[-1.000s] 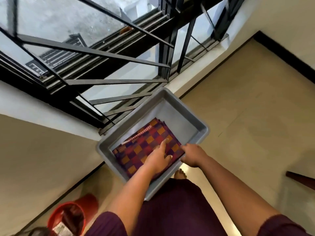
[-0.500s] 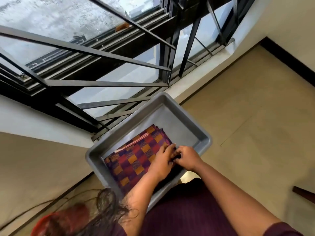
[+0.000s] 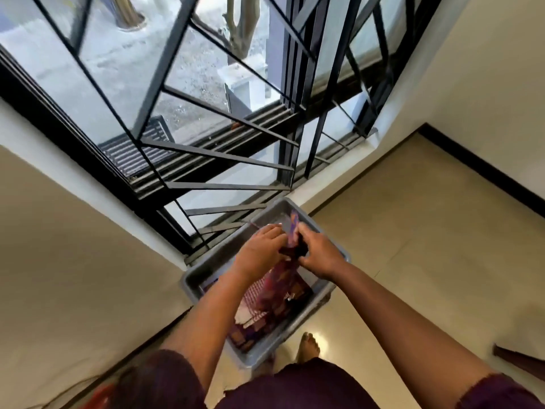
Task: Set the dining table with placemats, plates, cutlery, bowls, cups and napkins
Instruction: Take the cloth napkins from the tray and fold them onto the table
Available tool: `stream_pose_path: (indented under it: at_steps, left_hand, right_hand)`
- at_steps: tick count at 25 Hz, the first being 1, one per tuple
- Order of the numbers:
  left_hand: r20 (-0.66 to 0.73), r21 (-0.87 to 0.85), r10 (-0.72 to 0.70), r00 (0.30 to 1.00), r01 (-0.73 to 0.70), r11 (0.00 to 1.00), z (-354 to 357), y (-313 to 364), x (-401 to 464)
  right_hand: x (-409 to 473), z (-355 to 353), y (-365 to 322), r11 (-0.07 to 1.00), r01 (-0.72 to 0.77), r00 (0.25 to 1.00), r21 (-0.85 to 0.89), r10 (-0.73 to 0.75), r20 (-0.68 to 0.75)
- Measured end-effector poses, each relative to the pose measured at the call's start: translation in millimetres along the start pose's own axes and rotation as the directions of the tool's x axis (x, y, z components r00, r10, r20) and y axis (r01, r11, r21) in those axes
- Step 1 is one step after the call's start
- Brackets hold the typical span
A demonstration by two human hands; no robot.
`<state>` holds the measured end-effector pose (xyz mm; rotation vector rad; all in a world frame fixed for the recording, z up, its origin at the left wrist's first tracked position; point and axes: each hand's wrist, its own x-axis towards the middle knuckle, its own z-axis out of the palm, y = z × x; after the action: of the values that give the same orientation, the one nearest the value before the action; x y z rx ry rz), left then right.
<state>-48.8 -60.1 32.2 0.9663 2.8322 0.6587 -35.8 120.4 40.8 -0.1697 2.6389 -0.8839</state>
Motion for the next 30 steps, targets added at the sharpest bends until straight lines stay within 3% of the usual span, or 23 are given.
stream_pose_path:
  at_steps: [5, 8, 9, 11, 13, 15, 19, 22, 24, 26, 28, 30]
  left_hand:
    - [0.065, 0.157, 0.107, 0.992, -0.116, 0.981, -58.7, 9.9, -14.4]
    - [0.201, 0.347, 0.282, 0.938, -0.338, 0.875, -71.7, 2.7, -24.5]
    - [0.242, 0.372, 0.271, 0.932, -0.347, 0.861, -74.7, 0.6, -25.6]
    - [0.211, 0.327, 0.114, 0.971, -0.18, 0.928, -77.7, -2.0, -25.3]
    - [0.113, 0.06, -0.102, 0.988, 0.096, 0.994, -83.5, 1.9, -21.5]
    - [0.104, -0.2, -0.226, 0.969, 0.243, 0.949, -91.8, 7.3, -19.0]
    - [0.344, -0.565, -0.292, 0.892, 0.445, 0.695, -105.0, 11.9, -22.6]
    - [0.428, -0.684, -0.371, 0.824, 0.564, 0.462, -107.1, 19.4, -24.4]
    - [0.471, -0.737, -0.434, 0.768, 0.613, 0.285, -102.1, 30.5, -24.7]
    - [0.49, -0.77, -0.47, 0.735, 0.617, 0.161, -93.1, 41.1, -24.9]
    - [0.49, -0.792, -0.509, 0.708, 0.606, 0.08, -84.0, 45.5, -23.4]
    - [0.505, -0.798, -0.544, 0.67, 0.602, 0.001, -80.7, 47.0, -23.7]
  right_hand:
    - [-16.0, -25.7, -7.6, 0.92, -0.075, 0.994, -0.386, 0.036, -0.106]
    - [-24.0, -37.5, -10.6, 0.953, -0.141, 0.951, -0.269, 0.054, -0.305]
    - [-25.1, -42.1, -13.8, 0.962, -0.144, 0.932, -0.231, 0.054, -0.358]
    - [-28.6, -50.0, -20.9, 0.959, -0.129, 0.908, -0.25, 0.013, -0.419]
    - [-34.3, -56.6, -23.8, 0.95, -0.132, 0.895, -0.283, -0.008, -0.445]
    - [-41.4, -59.2, -16.5, 0.937, -0.177, 0.878, -0.302, 0.011, -0.479]
    - [-64.7, -54.8, 9.3, 0.931, -0.296, 0.867, -0.212, 0.169, -0.468]
    - [-73.3, -42.4, 9.5, 0.951, -0.206, 0.841, 0.232, 0.293, -0.454]
    - [-70.4, -34.2, -7.1, 0.864, -0.085, 0.784, 0.496, 0.365, -0.502]
    - [-67.2, -23.8, -31.1, 0.776, 0.001, 0.776, 0.631, 0.397, -0.491]
    - [-68.4, -11.1, -50.8, 0.772, 0.055, 0.818, 0.634, 0.328, -0.471]
    - [-76.7, 1.3, -59.2, 0.87, 0.093, 0.868, 0.483, 0.166, -0.468]
